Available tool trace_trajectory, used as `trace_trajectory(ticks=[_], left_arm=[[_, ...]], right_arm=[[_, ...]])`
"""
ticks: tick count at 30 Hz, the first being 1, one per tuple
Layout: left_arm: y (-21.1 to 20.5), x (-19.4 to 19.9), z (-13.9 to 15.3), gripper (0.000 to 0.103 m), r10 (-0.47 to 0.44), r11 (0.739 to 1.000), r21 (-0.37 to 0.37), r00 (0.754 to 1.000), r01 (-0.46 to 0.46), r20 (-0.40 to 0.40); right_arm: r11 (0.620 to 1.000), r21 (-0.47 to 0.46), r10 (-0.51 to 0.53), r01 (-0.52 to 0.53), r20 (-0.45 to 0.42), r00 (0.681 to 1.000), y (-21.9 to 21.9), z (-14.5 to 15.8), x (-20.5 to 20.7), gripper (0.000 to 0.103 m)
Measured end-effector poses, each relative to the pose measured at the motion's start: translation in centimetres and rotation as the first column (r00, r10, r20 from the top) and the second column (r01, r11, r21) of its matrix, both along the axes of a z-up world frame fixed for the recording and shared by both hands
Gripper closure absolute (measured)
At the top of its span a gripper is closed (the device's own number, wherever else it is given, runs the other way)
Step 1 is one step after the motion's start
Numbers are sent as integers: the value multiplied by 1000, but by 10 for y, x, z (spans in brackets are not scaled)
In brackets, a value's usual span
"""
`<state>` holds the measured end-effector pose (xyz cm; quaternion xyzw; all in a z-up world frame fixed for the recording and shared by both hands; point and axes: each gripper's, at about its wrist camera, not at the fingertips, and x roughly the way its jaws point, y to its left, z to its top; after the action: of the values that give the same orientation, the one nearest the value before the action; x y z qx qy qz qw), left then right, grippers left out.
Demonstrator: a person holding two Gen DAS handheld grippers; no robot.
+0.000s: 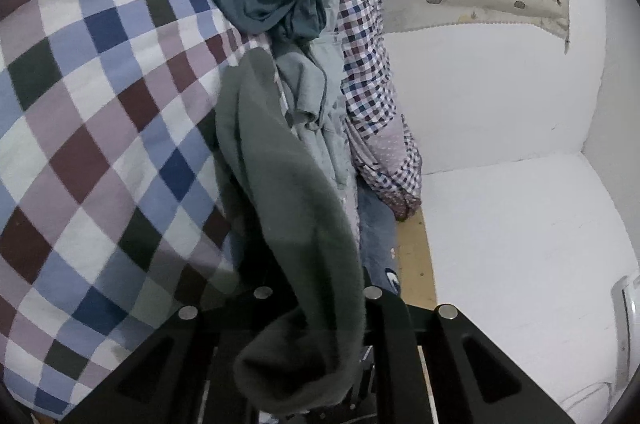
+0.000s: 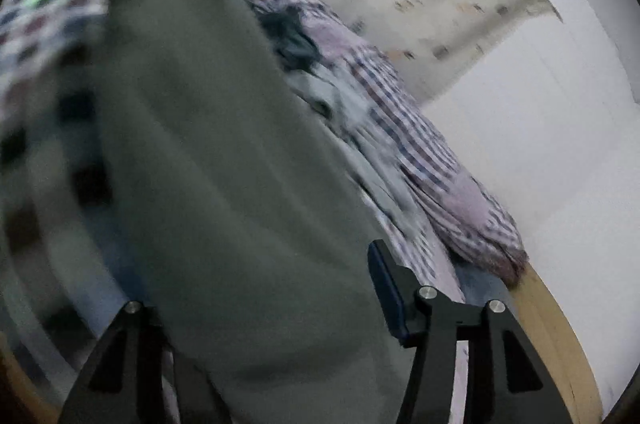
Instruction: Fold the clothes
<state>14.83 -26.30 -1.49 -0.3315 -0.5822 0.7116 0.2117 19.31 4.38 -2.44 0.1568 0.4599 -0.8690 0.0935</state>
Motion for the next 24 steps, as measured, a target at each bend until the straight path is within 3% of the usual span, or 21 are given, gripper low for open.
trace_trajectory(ticks=[5,7,9,11,13,17,24], left_arm=[[-2,-5,2,92,2,1000,20,1000,-2,-3],[-2,-6,3,92,0,1000,11,1000,0,1],[-2,-5,2,92,0,1000,-2,1000,0,11],[-2,-3,-1,92,1,1000,-18,1000,-1,27],[-4,-1,-4,92,8,1000,-28,999,-7,46],[-5,7,-6,92,12,998,-54,998,-9,56],[-4,34,19,92,-13,996,-92,1000,12,-7]], right_arm=[[988,78,-134,136,-27,991,68,3,-14,42],[985,117,-127,126,-5,992,77,0,-13,42],[981,157,-115,111,20,993,85,-3,-12,48],[976,196,-105,94,44,994,93,-6,-10,82],[971,229,-90,71,74,993,94,-13,-5,88],[981,176,-103,81,123,987,100,-1,-3,91],[994,96,-71,59,124,990,108,69,29,94]])
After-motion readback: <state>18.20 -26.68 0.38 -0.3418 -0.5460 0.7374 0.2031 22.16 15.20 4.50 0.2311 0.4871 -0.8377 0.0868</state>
